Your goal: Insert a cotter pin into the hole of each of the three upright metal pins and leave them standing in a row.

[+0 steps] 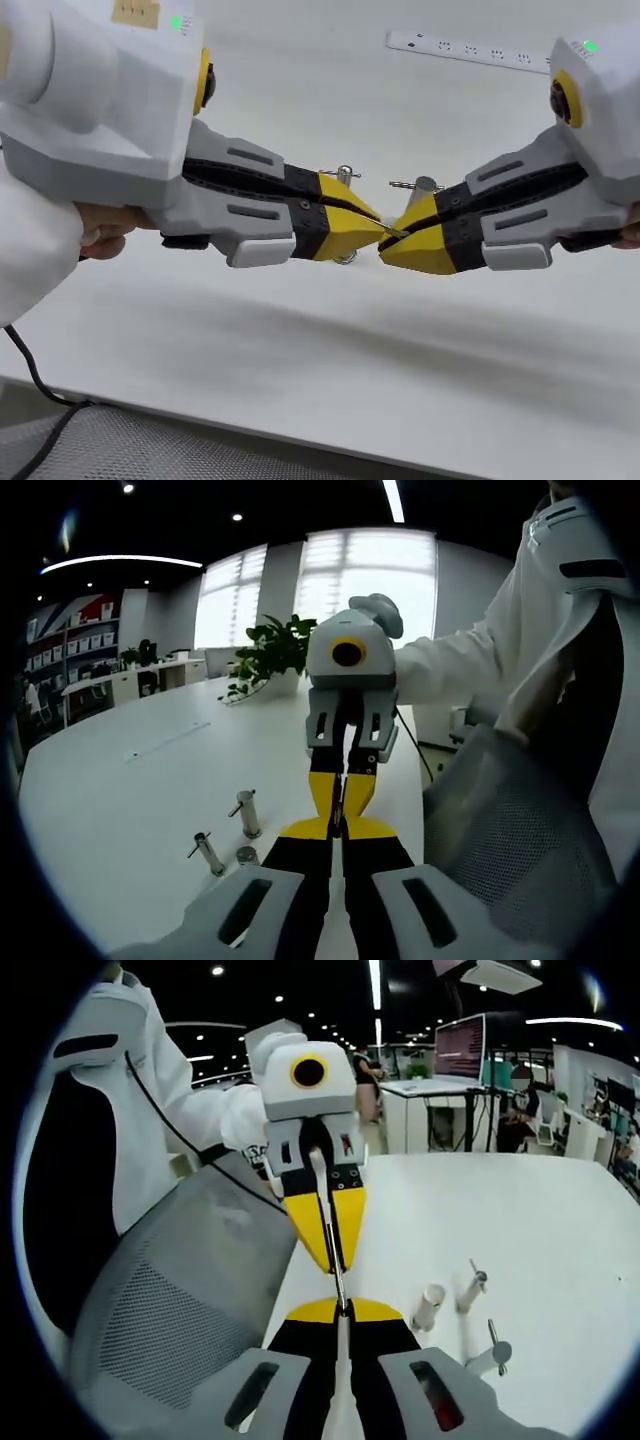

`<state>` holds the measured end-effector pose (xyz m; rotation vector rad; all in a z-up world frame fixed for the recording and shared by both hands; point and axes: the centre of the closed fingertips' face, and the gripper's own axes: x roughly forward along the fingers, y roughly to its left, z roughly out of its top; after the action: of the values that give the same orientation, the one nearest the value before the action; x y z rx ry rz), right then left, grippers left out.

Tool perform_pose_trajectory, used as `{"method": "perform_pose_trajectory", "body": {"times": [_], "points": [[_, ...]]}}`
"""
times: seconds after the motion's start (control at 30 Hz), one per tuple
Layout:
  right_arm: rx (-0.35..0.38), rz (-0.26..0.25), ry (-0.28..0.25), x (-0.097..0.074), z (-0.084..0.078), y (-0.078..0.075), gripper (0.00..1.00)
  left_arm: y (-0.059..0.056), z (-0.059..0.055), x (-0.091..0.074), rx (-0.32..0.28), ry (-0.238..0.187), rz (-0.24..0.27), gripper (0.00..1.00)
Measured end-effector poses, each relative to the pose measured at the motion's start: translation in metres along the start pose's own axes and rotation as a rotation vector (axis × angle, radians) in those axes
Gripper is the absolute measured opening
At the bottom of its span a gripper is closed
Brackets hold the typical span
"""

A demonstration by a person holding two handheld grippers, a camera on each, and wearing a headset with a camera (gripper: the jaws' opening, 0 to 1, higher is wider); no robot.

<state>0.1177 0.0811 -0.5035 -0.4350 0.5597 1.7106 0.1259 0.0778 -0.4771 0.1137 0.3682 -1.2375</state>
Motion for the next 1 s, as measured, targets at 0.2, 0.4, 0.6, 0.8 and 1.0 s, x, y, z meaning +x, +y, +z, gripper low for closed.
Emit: {"method": "perform_pose_trajectory", "body": {"times": [0.2, 0.4, 0.6, 0.8, 1.0], "points": [[0.008, 0.013, 0.021, -0.001, -0.003, 0.002, 0.00, -0.002, -0.006, 0.002, -0.009, 0.010, -0.010, 0.00], [-0.011, 0.006, 0.048, -0.001, -0.005, 0.005, 0.00, -0.003, -0.008, 0.004, -0.023, 0.014, -0.013, 0.00], [0.004, -0.011, 0.044, -0.002, -0.004, -0.001, 0.00, 0.005, -0.009, 0.002, -0.033, 0.003, 0.030, 0.05], [-0.001, -0.069, 0.099, -0.007, -0.018, -0.018, 0.00, 0.022, -0.019, -0.003, -0.065, 0.014, 0.085, 0.31], [0.019, -0.126, 0.180, -0.007, -0.040, -0.032, 0.00, 0.041, -0.029, 0.002, -0.078, 0.042, 0.158, 0.31]]}}
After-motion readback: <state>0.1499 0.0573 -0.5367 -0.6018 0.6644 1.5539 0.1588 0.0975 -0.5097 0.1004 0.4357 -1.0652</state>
